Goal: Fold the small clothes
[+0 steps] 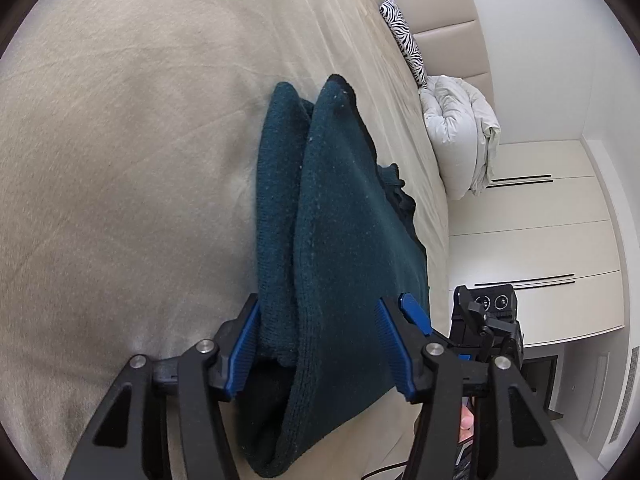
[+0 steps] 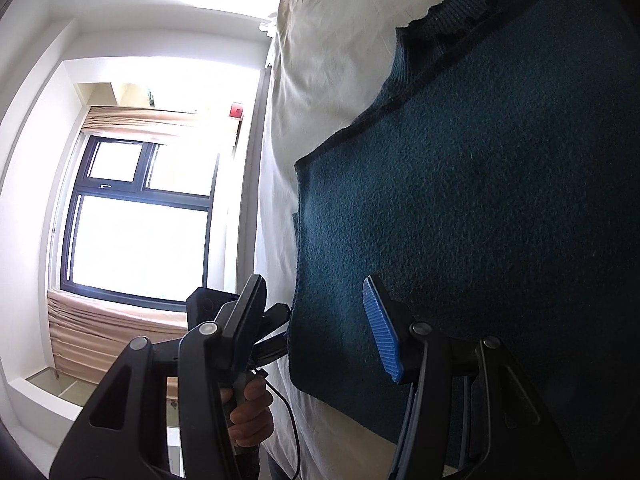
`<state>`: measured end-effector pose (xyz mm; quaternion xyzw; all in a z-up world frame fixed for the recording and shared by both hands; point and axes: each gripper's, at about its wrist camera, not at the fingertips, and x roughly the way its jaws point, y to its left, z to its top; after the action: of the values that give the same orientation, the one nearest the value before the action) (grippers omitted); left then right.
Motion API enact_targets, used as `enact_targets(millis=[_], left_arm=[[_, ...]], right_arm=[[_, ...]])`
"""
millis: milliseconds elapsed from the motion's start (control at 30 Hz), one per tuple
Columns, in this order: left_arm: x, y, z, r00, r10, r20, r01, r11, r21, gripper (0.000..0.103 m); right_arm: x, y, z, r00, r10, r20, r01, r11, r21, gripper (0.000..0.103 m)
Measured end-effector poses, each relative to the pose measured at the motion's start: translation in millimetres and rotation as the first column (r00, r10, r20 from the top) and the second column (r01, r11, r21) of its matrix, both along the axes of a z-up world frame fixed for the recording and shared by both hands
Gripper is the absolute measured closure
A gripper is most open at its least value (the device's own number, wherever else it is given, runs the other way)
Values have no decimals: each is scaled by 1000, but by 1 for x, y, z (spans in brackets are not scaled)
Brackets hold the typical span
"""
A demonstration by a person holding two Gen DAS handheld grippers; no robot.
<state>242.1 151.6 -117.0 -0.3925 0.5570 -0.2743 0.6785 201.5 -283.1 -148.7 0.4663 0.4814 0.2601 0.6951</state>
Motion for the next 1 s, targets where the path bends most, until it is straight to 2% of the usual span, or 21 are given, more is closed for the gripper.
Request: enact_targets(millis=[67,100,200,400,533,767,867,1000], left_arm=[[-4,4,-6,1000,6,-11,-6,1000,11,78],[-5,6,-10,1000,9,-23,-8,1000,9,81],[-8,11,-16,999,25,-22,-26,999,-24,83],[-12,12,-10,999,38,6,-38,999,-24,85],[-15,11,1,999,22,45,-22,1000,-3,85],[-17,-7,37,993,-17,114,10,998,61,86],[-19,-19,52,990,-38,137,26,996,87,86],[-21,-38,75,982,-70,174,46,989,138,86]], right_arm=[[4,11,0,1000,29,-9,-29,999,-21,53],[7,16,-3,999,38,-22,-39,998,-42,53],[12,21,-13,999,33,-43,-36,996,-85,54],[14,19,-20,998,25,-58,-27,999,-42,55],[16,17,-22,998,29,-57,-30,999,-19,55],[22,36,-35,999,27,-32,-29,997,-72,56],[22,34,-39,999,18,-31,-19,999,-35,56],[22,16,-42,998,6,-70,-1,998,61,55]])
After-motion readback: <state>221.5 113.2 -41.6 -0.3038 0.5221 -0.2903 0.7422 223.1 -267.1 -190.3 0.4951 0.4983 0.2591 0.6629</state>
